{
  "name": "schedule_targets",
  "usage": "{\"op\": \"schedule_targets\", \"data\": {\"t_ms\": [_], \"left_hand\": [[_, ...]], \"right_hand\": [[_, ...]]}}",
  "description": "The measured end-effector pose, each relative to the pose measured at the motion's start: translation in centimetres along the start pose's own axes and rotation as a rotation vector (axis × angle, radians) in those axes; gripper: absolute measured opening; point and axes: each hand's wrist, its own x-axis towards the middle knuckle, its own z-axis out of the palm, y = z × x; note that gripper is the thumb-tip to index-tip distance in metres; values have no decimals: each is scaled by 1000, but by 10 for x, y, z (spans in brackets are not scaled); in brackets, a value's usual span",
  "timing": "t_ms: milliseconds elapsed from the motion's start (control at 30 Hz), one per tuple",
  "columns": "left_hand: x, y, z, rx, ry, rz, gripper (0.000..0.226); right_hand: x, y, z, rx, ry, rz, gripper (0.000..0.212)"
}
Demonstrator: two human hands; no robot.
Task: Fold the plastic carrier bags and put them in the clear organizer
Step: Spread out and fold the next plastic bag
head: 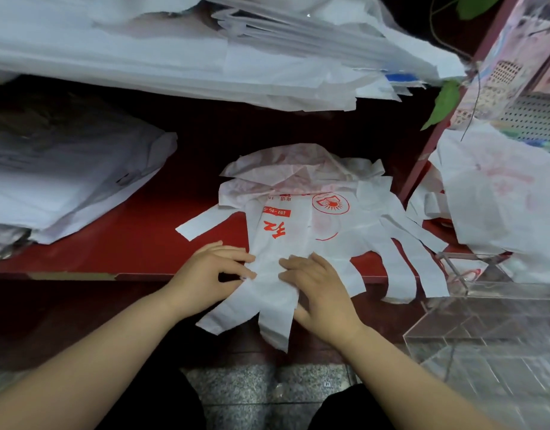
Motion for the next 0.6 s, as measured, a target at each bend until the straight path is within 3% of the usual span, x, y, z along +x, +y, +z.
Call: {"op": "schedule_targets", "data": {"t_ms": [67, 133, 200, 233, 333, 433, 600], "left_hand": [[4, 2, 0, -27, -18, -61, 27], [9, 3, -1, -152, 9, -145, 7], [20, 2, 1, -270, 116, -217, 35], [26, 3, 3, -316, 142, -256, 33], [44, 14, 9, -436, 240, -349, 31], [61, 13, 13, -455, 250, -355, 30], [75, 13, 13, -271, 97, -280, 31]], "right_hand": [[2, -2, 0, 85, 38, 69, 25], [9, -7, -4, 229, 59, 200, 29], [19, -12, -10, 396, 74, 379, 41], [26, -13, -13, 449, 77, 484, 40], [45, -4, -18, 544, 39, 760, 6], [59, 4, -20, 564, 23, 864, 11], [62, 7, -17, 528, 68, 895, 22]]}}
